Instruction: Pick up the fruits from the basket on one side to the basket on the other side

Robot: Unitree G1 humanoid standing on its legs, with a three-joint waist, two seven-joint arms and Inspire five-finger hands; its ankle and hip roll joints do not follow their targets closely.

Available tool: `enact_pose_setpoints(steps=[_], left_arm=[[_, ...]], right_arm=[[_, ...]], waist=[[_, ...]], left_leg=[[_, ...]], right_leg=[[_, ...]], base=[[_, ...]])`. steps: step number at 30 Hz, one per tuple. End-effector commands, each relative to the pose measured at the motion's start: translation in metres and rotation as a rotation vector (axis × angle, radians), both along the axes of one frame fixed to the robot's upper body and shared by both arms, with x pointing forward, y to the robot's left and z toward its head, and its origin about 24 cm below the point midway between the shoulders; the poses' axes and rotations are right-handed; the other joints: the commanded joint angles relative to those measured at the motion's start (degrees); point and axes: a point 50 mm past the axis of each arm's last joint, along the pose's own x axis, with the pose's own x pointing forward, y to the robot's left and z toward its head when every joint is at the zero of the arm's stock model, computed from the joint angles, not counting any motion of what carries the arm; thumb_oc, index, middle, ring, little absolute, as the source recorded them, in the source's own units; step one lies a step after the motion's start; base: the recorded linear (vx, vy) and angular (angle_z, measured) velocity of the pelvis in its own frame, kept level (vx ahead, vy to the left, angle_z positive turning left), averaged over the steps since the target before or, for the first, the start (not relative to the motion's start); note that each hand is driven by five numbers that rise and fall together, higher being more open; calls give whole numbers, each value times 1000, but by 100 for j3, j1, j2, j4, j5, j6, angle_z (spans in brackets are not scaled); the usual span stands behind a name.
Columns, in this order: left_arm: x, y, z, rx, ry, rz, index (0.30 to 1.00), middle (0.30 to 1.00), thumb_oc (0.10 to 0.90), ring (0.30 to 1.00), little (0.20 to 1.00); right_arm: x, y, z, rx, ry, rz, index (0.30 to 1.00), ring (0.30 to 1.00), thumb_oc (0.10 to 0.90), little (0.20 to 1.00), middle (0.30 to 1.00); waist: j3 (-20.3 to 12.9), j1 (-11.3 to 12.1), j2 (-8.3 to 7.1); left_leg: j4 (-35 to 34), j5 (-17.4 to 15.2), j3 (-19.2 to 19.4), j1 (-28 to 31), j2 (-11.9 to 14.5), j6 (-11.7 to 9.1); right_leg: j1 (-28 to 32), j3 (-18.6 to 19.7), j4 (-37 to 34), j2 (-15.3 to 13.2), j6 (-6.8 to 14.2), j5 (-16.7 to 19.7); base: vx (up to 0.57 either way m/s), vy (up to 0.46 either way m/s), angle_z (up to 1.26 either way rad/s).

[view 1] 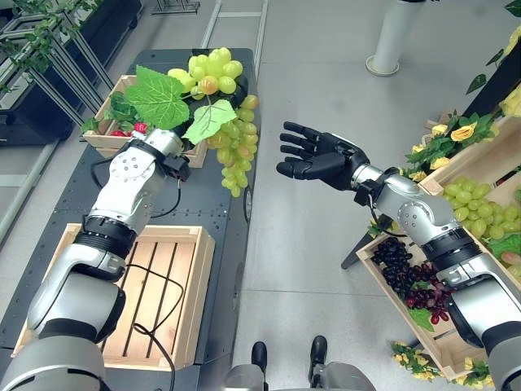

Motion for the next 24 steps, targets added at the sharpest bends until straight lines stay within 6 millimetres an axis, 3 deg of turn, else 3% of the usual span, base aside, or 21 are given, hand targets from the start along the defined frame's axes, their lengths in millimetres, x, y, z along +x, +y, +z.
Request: enact_pose_setpoints(steps=[1, 9, 24], left_arm=[[8, -18, 31, -83, -107, -62, 300, 300, 400, 300, 300], [9, -45, 11, -72, -44, -153, 300, 300, 400, 300, 300], [4, -85, 6, -149, -27, -309, 300, 300, 400, 300, 300]], right_arm=[[9, 27, 15, 123, -15, 29, 900, 900, 800, 900, 900], [7, 45, 7, 153, 48, 60, 900, 900, 800, 900, 900], [3, 71, -14, 285, 198, 90, 900, 900, 800, 900, 900]], waist=[[-1582, 34, -124], [-1633, 9, -152], [-1655, 33, -177]], left_leg=[[-42, -257, 41, -179, -532, 113], [-42, -281, 76, -119, -531, 142], [-42, -301, 78, -68, -518, 159]], right_leg=[[160, 228, 7, -32, 58, -333], [198, 289, 7, -19, 47, -334], [256, 293, 7, -11, 26, -352]], base=[[35, -7, -4], [43, -12, -3], [9, -6, -2]])
